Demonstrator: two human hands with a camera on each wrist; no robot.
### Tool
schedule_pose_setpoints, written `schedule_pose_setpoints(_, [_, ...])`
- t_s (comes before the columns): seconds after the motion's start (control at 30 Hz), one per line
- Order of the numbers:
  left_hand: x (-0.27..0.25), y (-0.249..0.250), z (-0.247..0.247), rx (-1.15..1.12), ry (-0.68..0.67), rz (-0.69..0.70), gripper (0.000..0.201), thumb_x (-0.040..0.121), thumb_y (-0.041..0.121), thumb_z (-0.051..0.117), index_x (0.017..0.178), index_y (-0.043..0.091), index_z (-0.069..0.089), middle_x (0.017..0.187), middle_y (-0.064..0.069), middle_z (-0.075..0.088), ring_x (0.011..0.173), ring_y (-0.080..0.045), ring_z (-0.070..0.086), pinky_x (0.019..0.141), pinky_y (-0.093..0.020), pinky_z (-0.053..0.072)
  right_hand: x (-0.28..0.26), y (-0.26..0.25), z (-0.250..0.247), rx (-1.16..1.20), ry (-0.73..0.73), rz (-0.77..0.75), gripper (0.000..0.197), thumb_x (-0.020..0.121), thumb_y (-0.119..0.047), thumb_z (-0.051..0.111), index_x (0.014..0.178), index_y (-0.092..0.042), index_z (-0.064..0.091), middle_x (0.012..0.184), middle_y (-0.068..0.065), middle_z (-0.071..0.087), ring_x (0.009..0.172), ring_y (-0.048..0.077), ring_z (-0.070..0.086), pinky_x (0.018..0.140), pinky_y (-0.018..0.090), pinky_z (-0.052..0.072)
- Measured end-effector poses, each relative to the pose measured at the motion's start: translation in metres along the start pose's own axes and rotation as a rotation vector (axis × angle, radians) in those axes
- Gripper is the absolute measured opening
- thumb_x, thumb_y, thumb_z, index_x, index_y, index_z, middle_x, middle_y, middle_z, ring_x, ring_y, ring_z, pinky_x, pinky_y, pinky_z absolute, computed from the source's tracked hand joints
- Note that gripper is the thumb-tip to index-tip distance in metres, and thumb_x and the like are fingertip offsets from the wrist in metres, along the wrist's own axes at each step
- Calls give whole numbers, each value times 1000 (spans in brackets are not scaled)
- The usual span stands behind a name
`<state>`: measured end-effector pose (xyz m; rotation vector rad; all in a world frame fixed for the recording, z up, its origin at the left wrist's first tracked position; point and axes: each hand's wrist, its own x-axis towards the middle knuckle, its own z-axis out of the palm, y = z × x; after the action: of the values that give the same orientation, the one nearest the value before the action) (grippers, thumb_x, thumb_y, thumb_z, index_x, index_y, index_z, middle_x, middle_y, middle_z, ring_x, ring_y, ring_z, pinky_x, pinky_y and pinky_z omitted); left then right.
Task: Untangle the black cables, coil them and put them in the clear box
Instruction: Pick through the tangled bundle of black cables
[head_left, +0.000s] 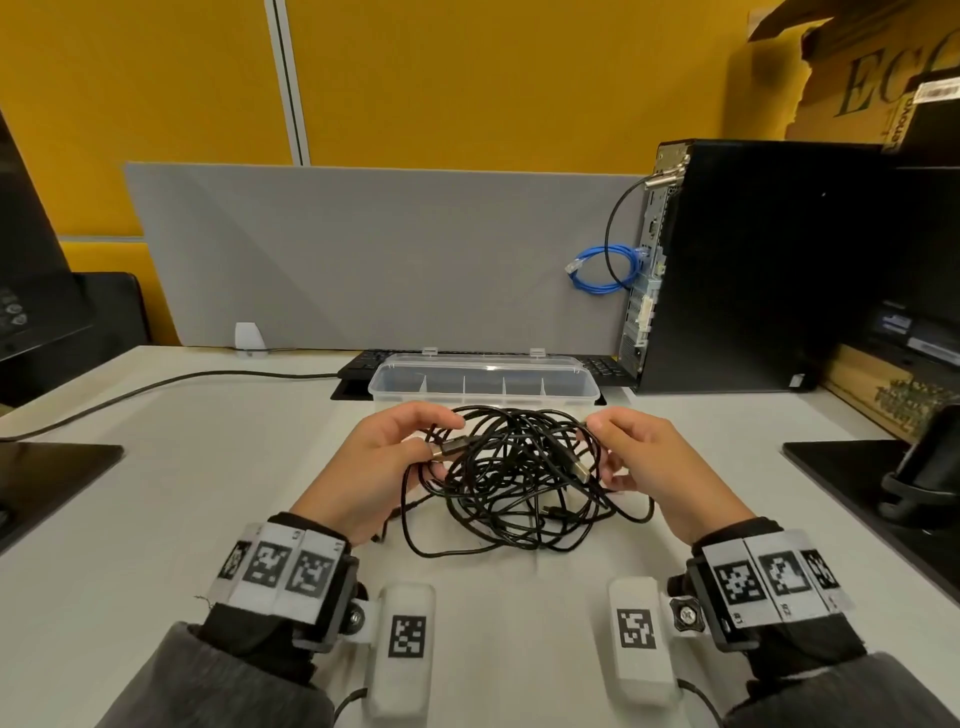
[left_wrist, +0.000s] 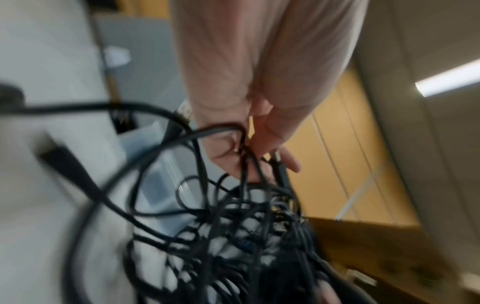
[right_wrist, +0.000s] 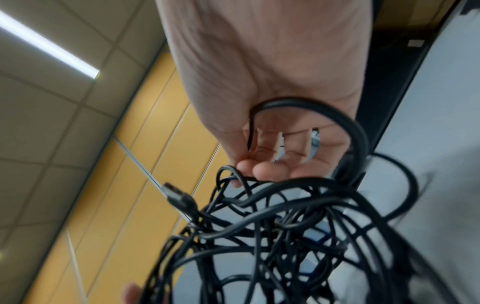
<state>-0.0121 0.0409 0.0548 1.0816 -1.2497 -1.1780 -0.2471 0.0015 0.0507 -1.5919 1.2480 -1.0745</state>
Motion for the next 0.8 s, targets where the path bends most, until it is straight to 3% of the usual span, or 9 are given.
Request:
schedule_pose_setpoints(0.1, [0,2,0,241,-22,65,43,91,-3,39,83,23,72,102,1,67,73,-4,56,59,-16,43,-3,-4,0,47,-6,-100,22,97,-20,46,85,-16,64,60,-7,51,55,8,47,62,21,46])
schedule_pose_setpoints(0.17, [-2,3,1,397,-66,92,18,89,16,58,90,30,68,101,11,65,71,6,56,64,-14,41,-4,-6,-1,71,-13,-151,21,96,-18,47,86,-16,65,59,-8,55,56,9,50,62,21,47])
schedule_pose_setpoints(0.27, [0,-6,-1,667,-13,126,28,70,33,78,94,35,64,95,11,63,85,1,59,74,-15,42,-6,-9,-1,170,-24,-157,20,97,-16,45,88,-11,62,66,-3,60,58,12,58,62,24,53])
schedule_pose_setpoints(0.37, [2,-4,1,748,111,198,20,76,35,73,95,33,67,81,13,61,74,3,55,68,-13,38,-7,-12,1,305,-10,-119,19,98,-16,42,89,-9,57,69,1,59,62,17,63,63,30,57])
schedule_pose_setpoints(0.47, [3,-5,1,799,107,209,21,84,33,65,105,32,64,77,18,57,67,4,53,63,-10,38,-6,-13,4,515,71,-52,23,100,-15,38,82,-10,51,71,2,53,66,22,67,63,38,59])
schedule_pose_setpoints(0.53, [1,-6,3,804,73,231,12,80,37,68,92,37,65,74,16,57,68,5,54,61,-8,38,-5,-13,5,616,163,-15,27,100,-12,35,77,-10,48,72,1,50,62,19,66,58,34,57])
schedule_pose_setpoints(0.6, [1,-7,4,783,59,248,13,75,43,70,77,30,69,69,11,62,66,5,55,60,-9,37,-5,-12,1,668,273,13,27,99,-9,33,77,-11,47,67,0,45,45,9,53,45,23,47])
schedule_pose_setpoints(0.7, [5,-10,1,712,89,274,28,82,45,60,69,21,66,62,4,59,59,0,51,59,-12,36,-3,-13,-7,437,348,-13,23,99,-15,35,83,-14,51,59,-3,35,40,5,31,37,17,30])
schedule_pose_setpoints(0.8, [9,-13,-2,619,122,278,33,88,40,53,67,15,57,65,5,46,61,-5,43,62,-20,33,-6,-14,-13,-201,318,-216,18,97,-26,44,87,-19,58,65,-4,48,54,8,40,50,20,34])
